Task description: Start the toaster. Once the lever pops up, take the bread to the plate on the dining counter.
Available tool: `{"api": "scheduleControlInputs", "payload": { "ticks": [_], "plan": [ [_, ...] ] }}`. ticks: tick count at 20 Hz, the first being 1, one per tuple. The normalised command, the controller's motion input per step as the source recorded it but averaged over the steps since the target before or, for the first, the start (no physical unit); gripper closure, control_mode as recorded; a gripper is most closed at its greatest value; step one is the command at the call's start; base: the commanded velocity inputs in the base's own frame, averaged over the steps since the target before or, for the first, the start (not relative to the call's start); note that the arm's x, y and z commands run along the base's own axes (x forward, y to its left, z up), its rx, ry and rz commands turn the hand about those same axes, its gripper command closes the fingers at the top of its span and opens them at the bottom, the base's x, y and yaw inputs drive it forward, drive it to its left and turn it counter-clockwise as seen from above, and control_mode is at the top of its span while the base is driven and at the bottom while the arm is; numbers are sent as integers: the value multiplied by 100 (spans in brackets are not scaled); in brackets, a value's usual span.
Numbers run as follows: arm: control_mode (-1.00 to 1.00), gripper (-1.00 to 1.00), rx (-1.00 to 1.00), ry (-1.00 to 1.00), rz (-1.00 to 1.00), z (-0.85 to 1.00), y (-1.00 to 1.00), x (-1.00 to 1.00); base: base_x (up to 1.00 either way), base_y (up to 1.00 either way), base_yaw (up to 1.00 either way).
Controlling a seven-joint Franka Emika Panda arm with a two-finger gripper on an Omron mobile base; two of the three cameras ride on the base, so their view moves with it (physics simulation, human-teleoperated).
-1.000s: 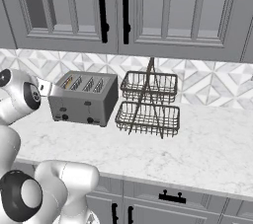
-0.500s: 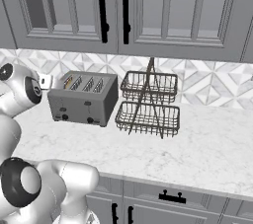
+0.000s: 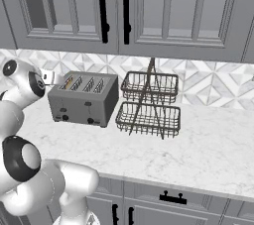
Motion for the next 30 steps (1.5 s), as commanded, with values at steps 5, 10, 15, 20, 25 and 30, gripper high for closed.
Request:
{"api": "scheduleControlInputs", "payload": {
  "ticks": [5,10,15,20,25,30],
  "plan": [
    [-100,100,0,0,0,0,10,15,0,0,0],
    [-100,100,0,0,0,0,0,0,0,0,0],
    [-100,100,0,4,0,0,0,0,0,0,0],
    [-100,100,0,12,0,0,0,0,0,0,0],
    [-100,100,-4,2,0,0,0,0,0,0,0],
    [-100,100,-7,1,0,0,-5,0,0,0,0]
  ]
}}
